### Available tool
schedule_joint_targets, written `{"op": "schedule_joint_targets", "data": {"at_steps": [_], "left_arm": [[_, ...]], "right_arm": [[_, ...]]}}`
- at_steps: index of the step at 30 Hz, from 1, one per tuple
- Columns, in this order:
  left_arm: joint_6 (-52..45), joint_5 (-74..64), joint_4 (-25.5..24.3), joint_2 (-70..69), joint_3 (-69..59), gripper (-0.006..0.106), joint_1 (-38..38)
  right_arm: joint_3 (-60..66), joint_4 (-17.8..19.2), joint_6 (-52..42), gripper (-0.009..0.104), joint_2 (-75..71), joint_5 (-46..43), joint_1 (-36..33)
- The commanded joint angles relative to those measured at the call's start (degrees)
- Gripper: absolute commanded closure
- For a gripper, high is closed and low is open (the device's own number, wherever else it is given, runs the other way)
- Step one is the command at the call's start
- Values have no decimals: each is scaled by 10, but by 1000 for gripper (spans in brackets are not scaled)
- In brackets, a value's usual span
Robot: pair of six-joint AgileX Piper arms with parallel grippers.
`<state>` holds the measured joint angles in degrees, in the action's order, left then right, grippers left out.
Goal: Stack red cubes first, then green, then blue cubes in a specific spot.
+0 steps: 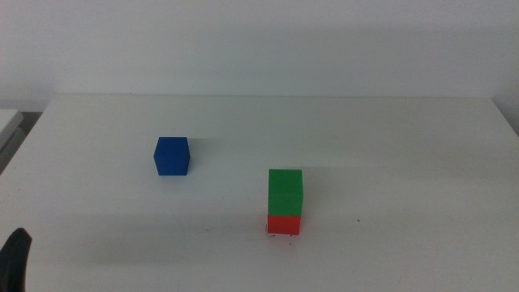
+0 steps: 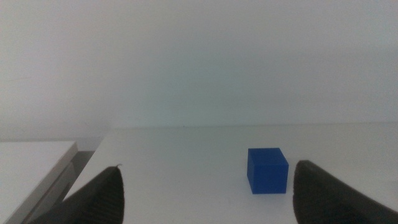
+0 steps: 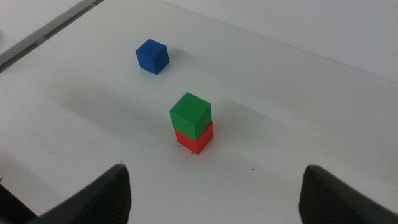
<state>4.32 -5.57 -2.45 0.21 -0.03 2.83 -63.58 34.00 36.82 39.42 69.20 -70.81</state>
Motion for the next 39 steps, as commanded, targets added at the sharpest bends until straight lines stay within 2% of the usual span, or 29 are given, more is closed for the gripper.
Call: {"op": "schedule_joint_targets", "data": {"at_steps": [1, 5, 12, 17, 20, 23, 25, 28, 32, 39], "left_arm": [[6, 17, 6, -2, 0, 9, 0], [45, -20, 21, 75, 82, 9, 0], [48, -343, 21, 412, 444, 9, 0], [45, -482, 25, 602, 593, 9, 0], [-13, -453, 60, 708, 637, 9, 7], [-6, -474, 102, 790, 686, 9, 18], [0, -486, 109, 838, 729, 10, 35], [2, -485, 98, 906, 781, 10, 66], [7, -480, 54, 983, 839, 10, 100], [22, -473, 66, 1114, 908, 10, 104]], "right_arm": [[3, 3, -7, 7, -3, -2, -1], [3, 3, -7, 7, -3, -2, -1], [3, 3, -7, 7, -3, -2, -1], [3, 3, -7, 7, -3, -2, -1], [3, 3, -7, 7, -3, -2, -1], [3, 3, -7, 7, -3, -2, -1], [3, 3, -7, 7, -3, -2, -1], [3, 3, -7, 7, -3, -2, -1], [3, 3, -7, 7, -3, -2, -1], [3, 3, -7, 7, -3, -2, -1]]}}
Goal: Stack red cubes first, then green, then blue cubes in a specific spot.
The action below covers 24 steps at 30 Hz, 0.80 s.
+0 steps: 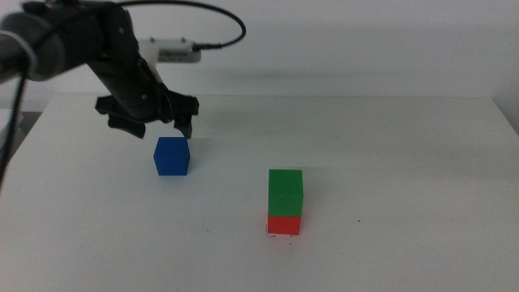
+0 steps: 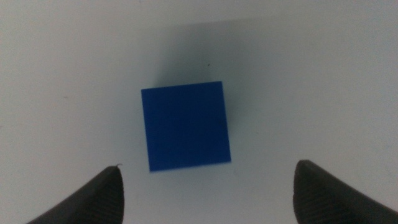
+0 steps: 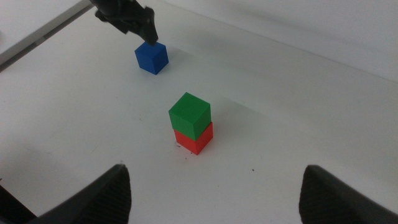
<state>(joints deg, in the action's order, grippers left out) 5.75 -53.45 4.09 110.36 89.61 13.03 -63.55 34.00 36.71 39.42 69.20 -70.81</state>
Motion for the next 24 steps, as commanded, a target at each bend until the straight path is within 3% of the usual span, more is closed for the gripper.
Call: {"op": "schedule_joint_targets", "data": {"at_steps": [1, 17, 21, 24], "left_arm": [[8, 12, -2, 23, 14, 10, 1], [38, 75, -2, 111, 17, 12, -6], [35, 73, 16, 116, 15, 34, -16], [35, 65, 26, 114, 15, 65, -21]], "right_arm": [[2, 3, -6, 7, -3, -2, -1], [2, 3, -6, 7, -3, -2, -1], [2, 3, -6, 7, -3, -2, -1], [2, 3, -6, 7, -3, -2, -1]]}}
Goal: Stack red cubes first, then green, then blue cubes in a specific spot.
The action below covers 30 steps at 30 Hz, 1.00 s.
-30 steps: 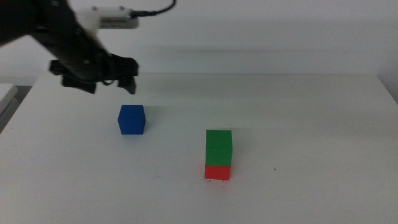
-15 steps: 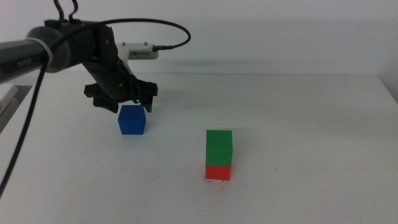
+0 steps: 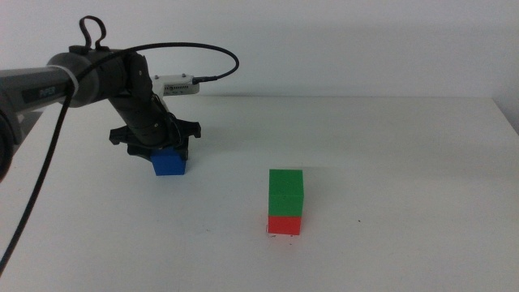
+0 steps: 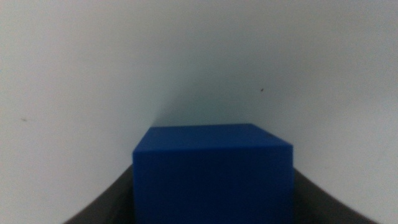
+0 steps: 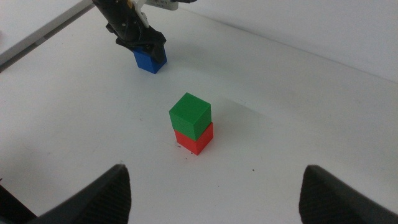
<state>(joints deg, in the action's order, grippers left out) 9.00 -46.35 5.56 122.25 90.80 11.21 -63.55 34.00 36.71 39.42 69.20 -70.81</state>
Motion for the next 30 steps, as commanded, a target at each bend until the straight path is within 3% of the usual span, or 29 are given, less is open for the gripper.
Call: {"op": "schedule_joint_targets", "data": {"at_steps": [1, 3, 4, 7, 12, 17, 19, 24, 30], "left_arm": [[3, -9, 12, -7, 3, 77, -5], [-4, -22, 15, -22, 3, 99, -3], [-11, -31, 20, -37, 2, 102, 1], [20, -50, -7, -119, -22, 102, 37], [256, -104, -126, -280, -111, 102, 193], [392, -159, -227, -290, -56, 102, 326], [410, -177, -227, -267, -15, 102, 339], [392, -236, -173, -189, 95, 102, 340], [384, -236, -141, -133, 129, 102, 340]], "right_arm": [[2, 3, -6, 7, -3, -2, -1], [2, 3, -6, 7, -3, -2, -1], [2, 3, -6, 7, -3, -2, -1], [2, 3, -6, 7, -3, -2, -1], [2, 3, -6, 7, -3, -2, -1], [2, 3, -6, 7, -3, -2, -1], [2, 3, -6, 7, -3, -2, -1], [2, 3, -6, 7, -3, -2, -1], [2, 3, -6, 7, -3, -2, -1]]}}
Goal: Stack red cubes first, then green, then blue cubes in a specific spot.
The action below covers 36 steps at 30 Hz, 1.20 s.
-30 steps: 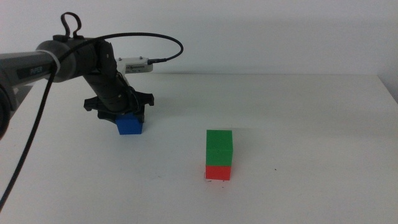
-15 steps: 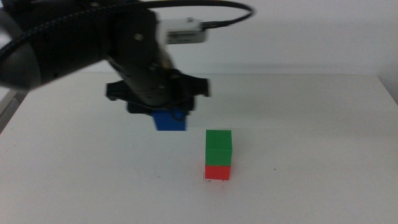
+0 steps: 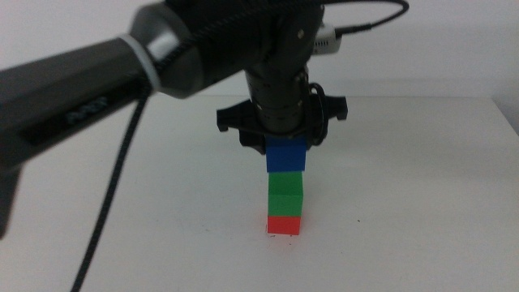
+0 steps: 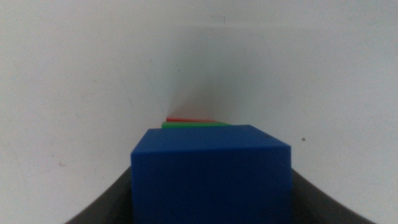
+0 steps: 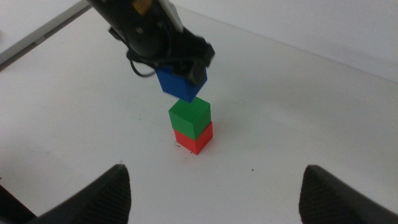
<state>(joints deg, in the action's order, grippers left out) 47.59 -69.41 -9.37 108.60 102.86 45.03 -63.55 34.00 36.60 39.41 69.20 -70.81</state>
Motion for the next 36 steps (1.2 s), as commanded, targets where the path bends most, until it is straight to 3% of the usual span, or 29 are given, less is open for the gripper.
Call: {"op": "schedule_joint_targets", "data": {"at_steps": [1, 33, 34, 36], "left_arm": [[-2, -6, 8, 9, 8, 102, 2], [-27, 2, 8, 75, 7, 101, 0], [-26, -6, 3, 75, 7, 68, 0], [-27, -6, -1, 75, 7, 56, 0]], "right_arm": [[2, 3, -4, 7, -3, -2, -1], [2, 3, -4, 7, -3, -2, -1], [2, 3, -4, 7, -3, -2, -1], [2, 3, -4, 7, -3, -2, -1]]}}
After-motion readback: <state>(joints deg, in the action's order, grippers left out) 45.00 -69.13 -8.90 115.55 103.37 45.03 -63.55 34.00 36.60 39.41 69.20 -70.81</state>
